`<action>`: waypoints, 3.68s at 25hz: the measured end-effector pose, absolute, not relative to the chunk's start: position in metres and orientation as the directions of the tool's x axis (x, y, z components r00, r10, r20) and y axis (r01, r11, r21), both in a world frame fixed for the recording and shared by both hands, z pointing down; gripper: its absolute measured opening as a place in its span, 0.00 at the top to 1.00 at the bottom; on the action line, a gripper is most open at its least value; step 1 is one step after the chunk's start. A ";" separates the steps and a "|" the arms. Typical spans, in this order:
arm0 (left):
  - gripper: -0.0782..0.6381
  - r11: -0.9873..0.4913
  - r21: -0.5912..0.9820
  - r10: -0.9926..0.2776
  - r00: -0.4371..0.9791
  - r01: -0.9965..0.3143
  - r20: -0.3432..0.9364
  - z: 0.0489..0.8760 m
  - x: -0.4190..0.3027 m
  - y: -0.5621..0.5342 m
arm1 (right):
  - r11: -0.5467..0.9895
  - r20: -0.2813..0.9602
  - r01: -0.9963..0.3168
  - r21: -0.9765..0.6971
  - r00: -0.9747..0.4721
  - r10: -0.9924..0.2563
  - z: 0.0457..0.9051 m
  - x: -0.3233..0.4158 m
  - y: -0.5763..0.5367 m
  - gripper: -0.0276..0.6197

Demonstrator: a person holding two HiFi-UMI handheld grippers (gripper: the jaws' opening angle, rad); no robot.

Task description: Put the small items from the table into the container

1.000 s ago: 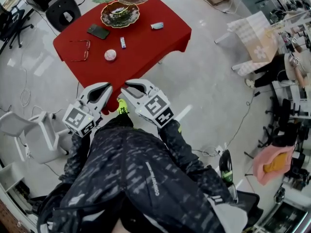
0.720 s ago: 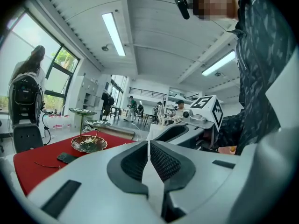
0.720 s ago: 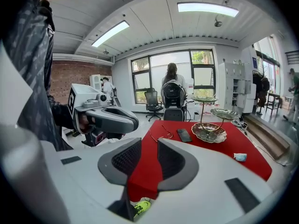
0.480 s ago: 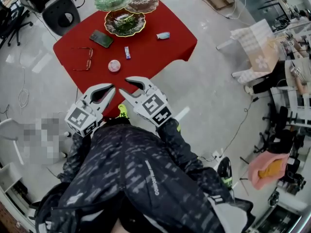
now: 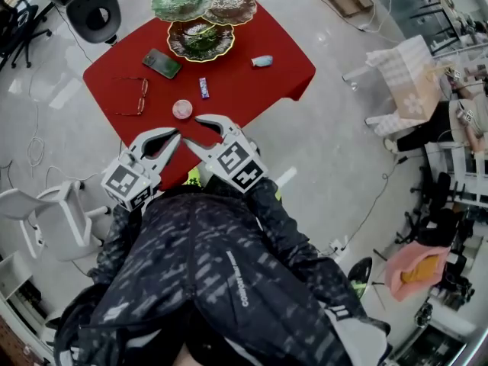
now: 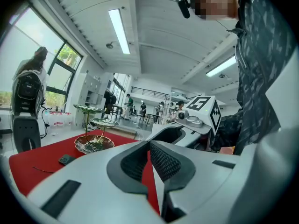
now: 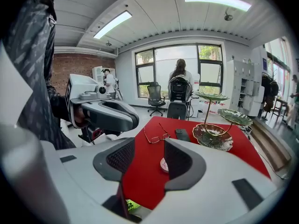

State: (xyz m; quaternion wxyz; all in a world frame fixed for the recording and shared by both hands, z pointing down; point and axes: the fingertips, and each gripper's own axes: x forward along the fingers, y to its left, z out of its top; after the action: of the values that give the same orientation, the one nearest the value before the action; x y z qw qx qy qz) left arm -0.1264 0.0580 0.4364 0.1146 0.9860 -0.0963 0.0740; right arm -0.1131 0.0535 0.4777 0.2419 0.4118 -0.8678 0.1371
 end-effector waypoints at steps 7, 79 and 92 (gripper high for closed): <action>0.86 -0.929 0.234 -0.241 0.949 -0.286 0.203 0.451 -0.128 0.037 | 0.647 0.581 -0.761 -0.049 -0.549 -0.601 0.512 -0.109 0.037 0.60; 0.86 -0.879 0.224 -0.373 0.900 -0.421 0.226 0.529 -0.169 -0.012 | 0.670 0.771 -0.735 -0.100 -0.483 -0.415 0.703 -0.102 -0.054 0.46; 0.86 -0.890 0.201 -0.367 0.906 -0.408 0.212 0.509 -0.160 -0.012 | 0.661 0.730 -0.747 -0.069 -0.490 -0.477 0.654 -0.097 -0.055 0.46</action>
State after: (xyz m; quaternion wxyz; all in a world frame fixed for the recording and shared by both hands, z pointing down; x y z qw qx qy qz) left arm -0.1603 -0.0119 0.5089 0.1213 0.9686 -0.2001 0.0844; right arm -0.0967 -0.0555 0.6540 0.3504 0.3638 -0.8413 0.1926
